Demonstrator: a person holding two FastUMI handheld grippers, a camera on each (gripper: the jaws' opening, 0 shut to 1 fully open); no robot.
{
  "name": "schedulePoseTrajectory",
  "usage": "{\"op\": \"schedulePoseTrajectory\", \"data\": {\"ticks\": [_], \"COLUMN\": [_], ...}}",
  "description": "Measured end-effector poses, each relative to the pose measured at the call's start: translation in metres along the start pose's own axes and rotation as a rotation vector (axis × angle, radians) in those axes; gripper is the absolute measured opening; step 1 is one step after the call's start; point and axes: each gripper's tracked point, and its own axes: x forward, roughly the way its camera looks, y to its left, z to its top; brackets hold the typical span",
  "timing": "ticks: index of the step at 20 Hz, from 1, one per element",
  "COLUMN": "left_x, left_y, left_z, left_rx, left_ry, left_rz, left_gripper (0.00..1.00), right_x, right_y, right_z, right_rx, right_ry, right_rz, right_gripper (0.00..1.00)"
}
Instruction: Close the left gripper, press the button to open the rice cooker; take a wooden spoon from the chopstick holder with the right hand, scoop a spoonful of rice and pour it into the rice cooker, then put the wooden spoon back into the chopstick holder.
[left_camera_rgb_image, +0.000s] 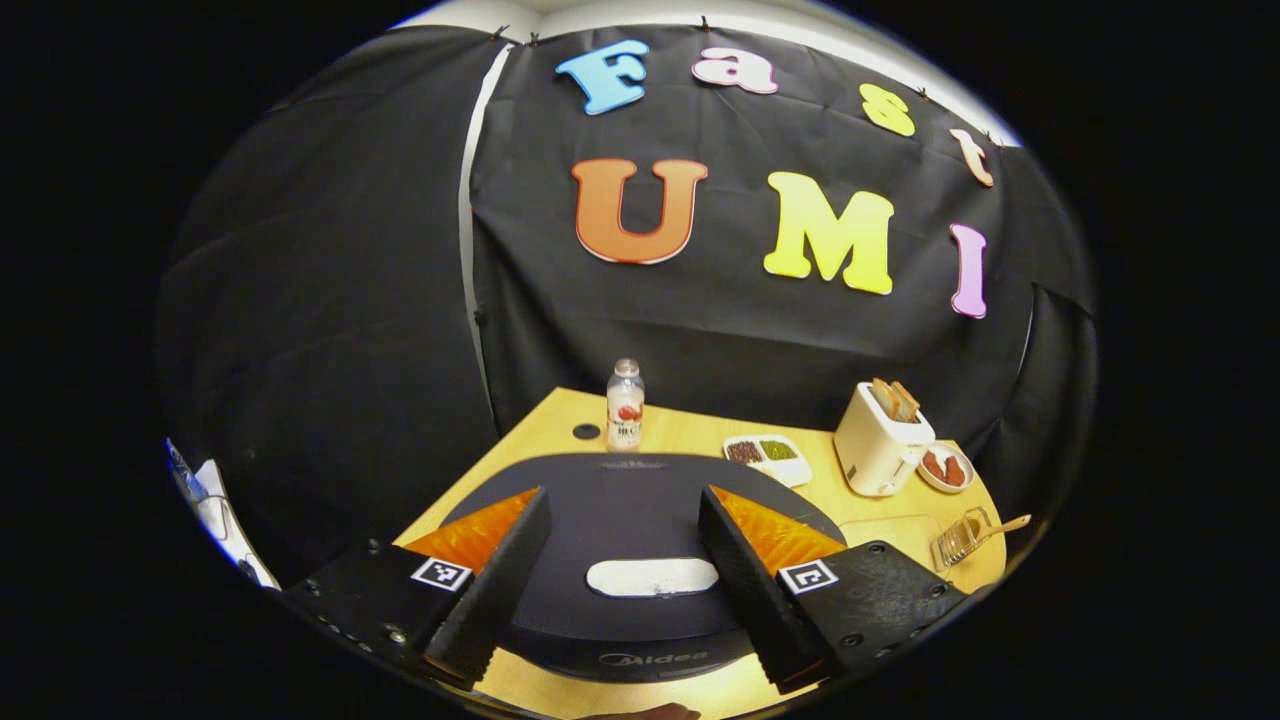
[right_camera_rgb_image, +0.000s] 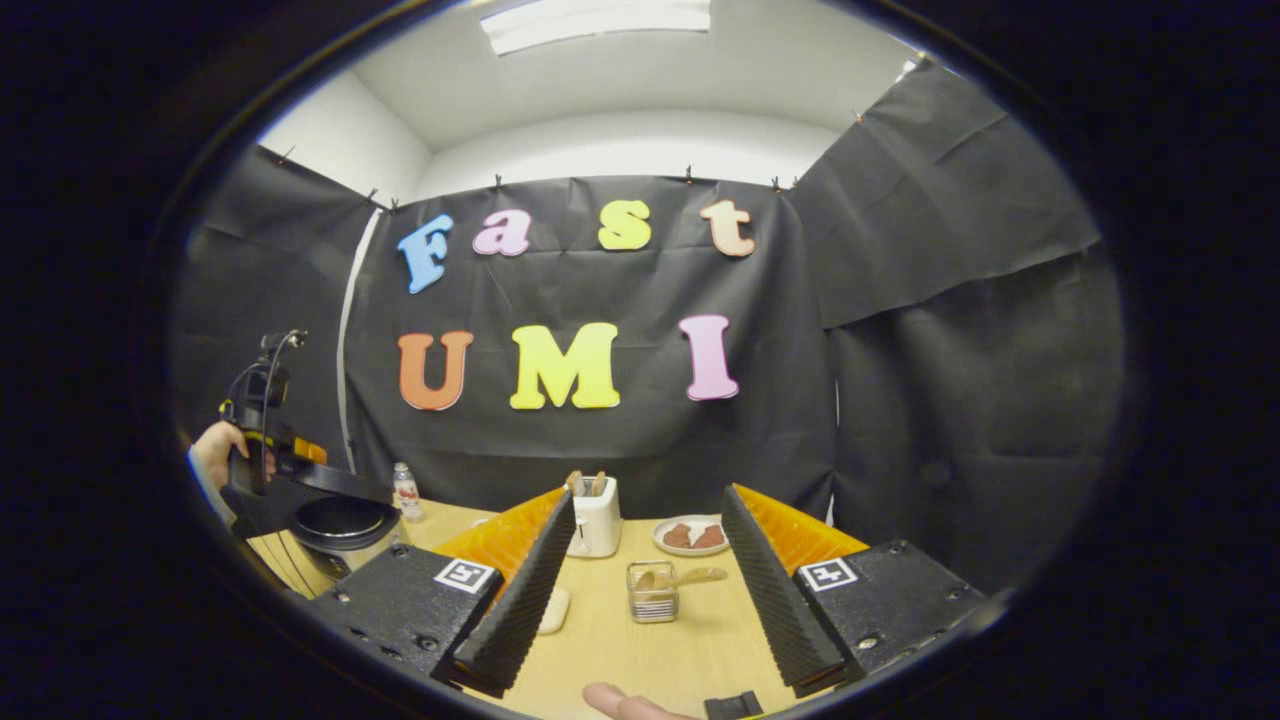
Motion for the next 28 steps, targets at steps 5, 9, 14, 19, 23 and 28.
{"op": "schedulePoseTrajectory", "data": {"ticks": [5, 9, 14, 19, 23, 28], "left_x": [-0.009, -0.022, -0.039, -0.049, -0.053, -0.052], "left_y": [-0.005, -0.010, -0.009, -0.017, -0.017, -0.016], "left_z": [-0.042, -0.069, -0.081, -0.087, -0.087, -0.087], "left_rx": [-0.015, 0.012, 0.087, 0.067, 0.079, 0.072], "left_ry": [0.077, 0.117, 0.104, 0.056, -0.017, -0.145], "left_rz": [-0.047, -0.067, -0.023, -0.001, 0.016, 0.026], "left_gripper": [0.97, 0.97, 0.95, 0.95, 0.96, 0.96], "right_x": [-0.014, -0.024, -0.030, -0.033, -0.032, -0.024], "right_y": [0.017, 0.026, 0.019, 0.027, 0.030, 0.035], "right_z": [0.003, 0.004, 0.006, 0.005, 0.004, -0.007], "right_rx": [0.007, -0.006, 0.019, 0.004, 0.001, -0.008], "right_ry": [-0.023, -0.029, -0.036, -0.040, -0.044, -0.022], "right_rz": [0.031, 0.054, 0.024, 0.040, 0.043, 0.041], "right_gripper": [0.95, 0.92, 0.95, 0.95, 0.95, 0.95]}}
